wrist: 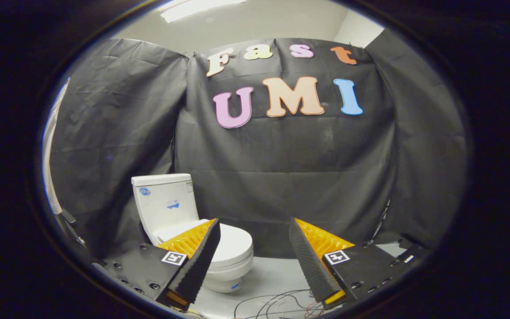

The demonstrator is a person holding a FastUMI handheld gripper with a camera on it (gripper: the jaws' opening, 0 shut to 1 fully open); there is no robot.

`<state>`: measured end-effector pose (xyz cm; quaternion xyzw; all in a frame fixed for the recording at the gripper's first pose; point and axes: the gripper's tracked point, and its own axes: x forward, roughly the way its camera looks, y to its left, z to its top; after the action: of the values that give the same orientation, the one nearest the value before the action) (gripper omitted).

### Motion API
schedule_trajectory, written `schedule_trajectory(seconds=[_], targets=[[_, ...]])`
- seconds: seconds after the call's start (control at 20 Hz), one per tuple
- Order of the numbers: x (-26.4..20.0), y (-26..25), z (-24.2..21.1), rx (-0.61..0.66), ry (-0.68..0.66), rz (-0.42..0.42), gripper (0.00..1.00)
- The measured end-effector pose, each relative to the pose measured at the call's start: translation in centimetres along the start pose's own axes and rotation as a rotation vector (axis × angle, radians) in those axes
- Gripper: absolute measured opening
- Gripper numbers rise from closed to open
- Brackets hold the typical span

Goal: Open the toilet lid.

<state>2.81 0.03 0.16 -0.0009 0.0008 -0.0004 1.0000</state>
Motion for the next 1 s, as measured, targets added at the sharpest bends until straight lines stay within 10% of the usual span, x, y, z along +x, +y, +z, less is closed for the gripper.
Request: schedule_trajectory(seconds=[1.0], targets=[[3.9, 1.8, 2.7, -0.063, -0.078, -0.009, 0.97]])
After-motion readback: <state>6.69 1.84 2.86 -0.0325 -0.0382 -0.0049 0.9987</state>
